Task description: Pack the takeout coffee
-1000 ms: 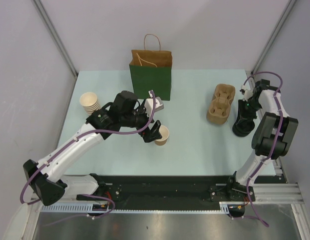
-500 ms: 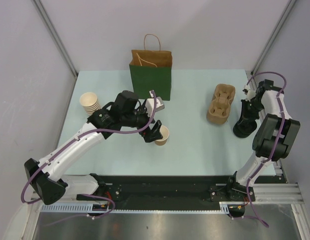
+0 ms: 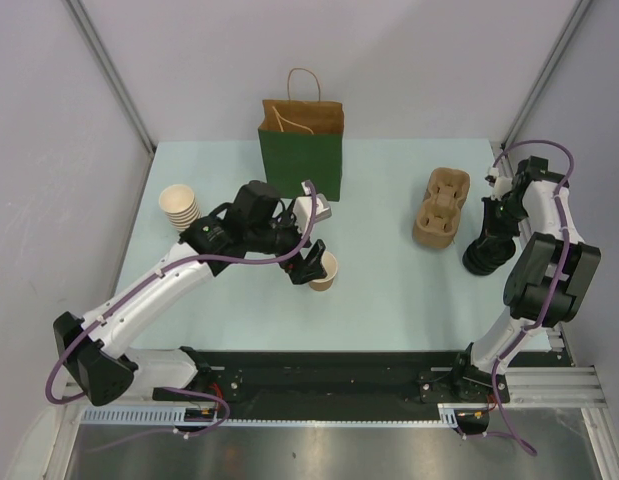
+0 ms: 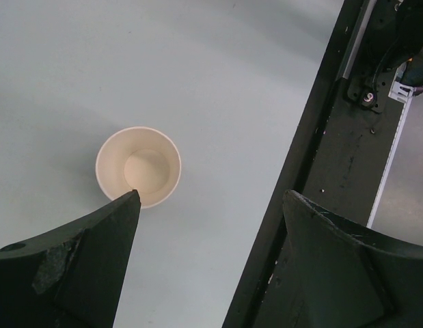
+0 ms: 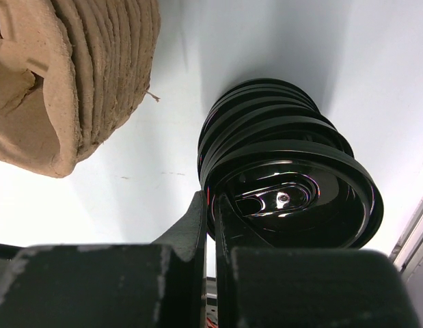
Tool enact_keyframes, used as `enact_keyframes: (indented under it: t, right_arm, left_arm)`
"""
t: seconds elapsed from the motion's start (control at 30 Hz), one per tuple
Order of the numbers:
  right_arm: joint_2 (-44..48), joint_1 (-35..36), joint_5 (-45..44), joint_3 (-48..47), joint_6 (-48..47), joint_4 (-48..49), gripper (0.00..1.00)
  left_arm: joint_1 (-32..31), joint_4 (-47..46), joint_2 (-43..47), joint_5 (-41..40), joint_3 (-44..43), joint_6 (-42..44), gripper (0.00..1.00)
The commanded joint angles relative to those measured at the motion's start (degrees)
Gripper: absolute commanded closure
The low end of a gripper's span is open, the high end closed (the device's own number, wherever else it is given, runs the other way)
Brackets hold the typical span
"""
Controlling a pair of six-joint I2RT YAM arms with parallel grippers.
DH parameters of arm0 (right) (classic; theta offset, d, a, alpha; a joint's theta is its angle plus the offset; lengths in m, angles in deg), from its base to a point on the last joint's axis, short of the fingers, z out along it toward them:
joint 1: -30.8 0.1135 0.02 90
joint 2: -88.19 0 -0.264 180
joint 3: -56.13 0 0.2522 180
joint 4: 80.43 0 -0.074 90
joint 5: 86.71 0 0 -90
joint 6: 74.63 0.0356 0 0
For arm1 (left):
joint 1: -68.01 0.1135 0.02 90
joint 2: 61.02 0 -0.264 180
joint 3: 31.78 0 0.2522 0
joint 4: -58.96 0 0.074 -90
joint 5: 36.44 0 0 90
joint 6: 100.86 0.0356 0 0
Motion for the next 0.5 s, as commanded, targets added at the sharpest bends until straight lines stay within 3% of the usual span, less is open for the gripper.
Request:
enact_keyframes:
  t: [0.0, 0.27, 0.47]
  right_arm:
    - [1.85, 0.94, -2.59, -0.15, -0.96, -0.33, 1.00]
    - [2.29, 3.67, -7.16, -0.06, -1.75, 0.82, 0.93]
    - [1.41, 3.85, -6.99, -0.15, -2.02, 0.81, 0.82]
  left_arm:
    - [0.36, -1.15, 0.02, 1.40, -1.62, -0.67, 0.09]
    - [0.36, -1.23, 0.11, 1.40, -1.53, -0.67, 0.09]
    - [0.36, -1.23, 0.20, 1.14, -1.36, -0.67, 0.09]
